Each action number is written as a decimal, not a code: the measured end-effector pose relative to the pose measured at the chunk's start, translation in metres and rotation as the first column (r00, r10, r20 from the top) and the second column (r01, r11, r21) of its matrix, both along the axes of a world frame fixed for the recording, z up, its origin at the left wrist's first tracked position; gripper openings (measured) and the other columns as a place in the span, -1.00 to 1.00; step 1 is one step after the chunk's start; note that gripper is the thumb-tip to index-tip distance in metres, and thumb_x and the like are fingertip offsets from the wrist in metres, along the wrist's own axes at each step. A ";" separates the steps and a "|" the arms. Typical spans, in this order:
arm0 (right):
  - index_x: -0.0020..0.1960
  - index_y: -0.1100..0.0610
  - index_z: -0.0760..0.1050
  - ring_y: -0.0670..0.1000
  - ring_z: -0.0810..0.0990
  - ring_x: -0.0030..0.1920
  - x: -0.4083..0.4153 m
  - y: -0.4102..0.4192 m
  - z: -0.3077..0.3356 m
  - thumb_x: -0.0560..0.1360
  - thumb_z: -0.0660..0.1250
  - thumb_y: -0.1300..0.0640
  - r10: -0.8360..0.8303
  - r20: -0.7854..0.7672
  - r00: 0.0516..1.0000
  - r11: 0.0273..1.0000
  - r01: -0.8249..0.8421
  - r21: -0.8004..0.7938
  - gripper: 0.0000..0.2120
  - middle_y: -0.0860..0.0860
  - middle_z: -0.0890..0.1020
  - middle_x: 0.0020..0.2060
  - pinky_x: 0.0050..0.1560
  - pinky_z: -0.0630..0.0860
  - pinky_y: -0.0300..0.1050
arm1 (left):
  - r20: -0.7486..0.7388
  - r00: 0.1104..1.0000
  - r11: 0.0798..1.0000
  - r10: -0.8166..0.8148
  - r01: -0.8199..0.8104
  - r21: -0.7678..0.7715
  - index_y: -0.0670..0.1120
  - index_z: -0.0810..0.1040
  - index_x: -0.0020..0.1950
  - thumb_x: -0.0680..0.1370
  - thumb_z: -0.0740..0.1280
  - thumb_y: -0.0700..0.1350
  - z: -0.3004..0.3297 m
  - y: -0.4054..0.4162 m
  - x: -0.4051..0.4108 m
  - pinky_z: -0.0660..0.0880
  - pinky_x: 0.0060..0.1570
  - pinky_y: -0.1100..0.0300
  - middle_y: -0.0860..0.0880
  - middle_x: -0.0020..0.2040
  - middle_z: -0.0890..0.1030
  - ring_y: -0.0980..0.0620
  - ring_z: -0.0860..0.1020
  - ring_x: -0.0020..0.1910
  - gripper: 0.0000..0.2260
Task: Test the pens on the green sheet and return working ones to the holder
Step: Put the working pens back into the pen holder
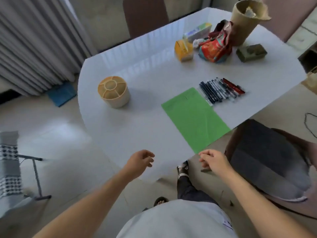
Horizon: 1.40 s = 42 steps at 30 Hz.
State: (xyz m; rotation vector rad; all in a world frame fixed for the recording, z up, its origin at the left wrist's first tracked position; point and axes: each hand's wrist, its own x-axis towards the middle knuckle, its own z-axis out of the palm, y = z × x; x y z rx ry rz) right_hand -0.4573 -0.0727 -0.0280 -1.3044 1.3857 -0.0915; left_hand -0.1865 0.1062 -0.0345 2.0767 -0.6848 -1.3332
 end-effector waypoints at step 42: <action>-0.08 0.02 0.58 -0.09 0.60 -0.22 0.108 -0.278 -0.014 0.57 0.33 0.09 0.185 -0.392 0.901 0.823 -0.360 -0.439 -0.92 -0.09 0.63 -0.23 -0.34 0.47 -0.21 | -0.144 0.610 0.626 0.779 -0.767 0.140 -0.19 0.51 0.26 0.47 0.22 -0.31 -0.006 -0.161 0.100 0.66 -0.24 0.06 -0.26 0.12 0.62 -0.23 0.67 0.00 -0.65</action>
